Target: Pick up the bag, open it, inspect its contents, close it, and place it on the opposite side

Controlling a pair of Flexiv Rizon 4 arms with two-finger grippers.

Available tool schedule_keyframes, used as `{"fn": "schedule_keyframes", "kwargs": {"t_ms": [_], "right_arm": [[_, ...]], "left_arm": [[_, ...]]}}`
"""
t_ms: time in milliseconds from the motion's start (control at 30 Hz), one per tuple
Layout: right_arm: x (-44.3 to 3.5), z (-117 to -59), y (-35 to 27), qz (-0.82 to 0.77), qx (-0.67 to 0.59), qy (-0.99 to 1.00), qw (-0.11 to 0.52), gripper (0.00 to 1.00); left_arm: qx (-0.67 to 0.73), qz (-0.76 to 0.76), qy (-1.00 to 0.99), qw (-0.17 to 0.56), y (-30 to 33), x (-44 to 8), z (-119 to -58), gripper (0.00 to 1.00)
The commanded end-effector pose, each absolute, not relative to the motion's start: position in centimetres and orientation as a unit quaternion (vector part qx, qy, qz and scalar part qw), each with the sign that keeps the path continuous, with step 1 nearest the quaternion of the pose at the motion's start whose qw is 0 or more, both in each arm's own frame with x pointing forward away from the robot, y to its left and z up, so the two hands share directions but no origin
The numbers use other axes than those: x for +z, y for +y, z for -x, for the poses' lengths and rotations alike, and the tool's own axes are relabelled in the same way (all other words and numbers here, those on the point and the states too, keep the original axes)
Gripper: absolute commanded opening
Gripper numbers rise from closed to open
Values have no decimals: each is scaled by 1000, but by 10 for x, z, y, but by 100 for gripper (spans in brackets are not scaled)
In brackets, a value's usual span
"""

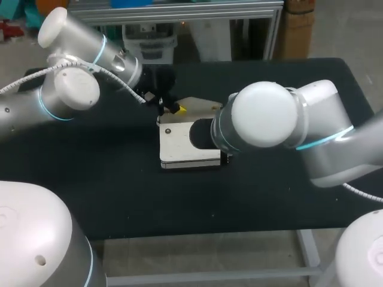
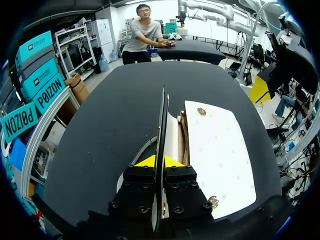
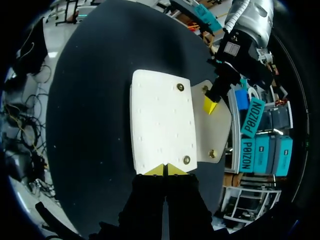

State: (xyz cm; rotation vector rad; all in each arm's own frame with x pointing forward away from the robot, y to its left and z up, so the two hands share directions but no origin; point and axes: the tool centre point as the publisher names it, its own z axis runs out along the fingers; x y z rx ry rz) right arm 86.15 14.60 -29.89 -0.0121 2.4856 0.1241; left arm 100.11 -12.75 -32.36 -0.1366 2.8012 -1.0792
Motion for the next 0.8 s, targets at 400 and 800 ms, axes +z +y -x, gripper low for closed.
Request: {"fn": "schedule_keyframes", "kwargs": {"t_ms": [400, 800], "right_arm": [[-314, -854, 152, -1, 50, 952, 303, 0], [-325, -823, 146, 32, 34, 938, 344, 8]], "left_arm": [[-352, 46, 931, 78, -129, -325, -1000, 0], [-331, 40, 940, 73, -134, -333, -1004, 0]]}}
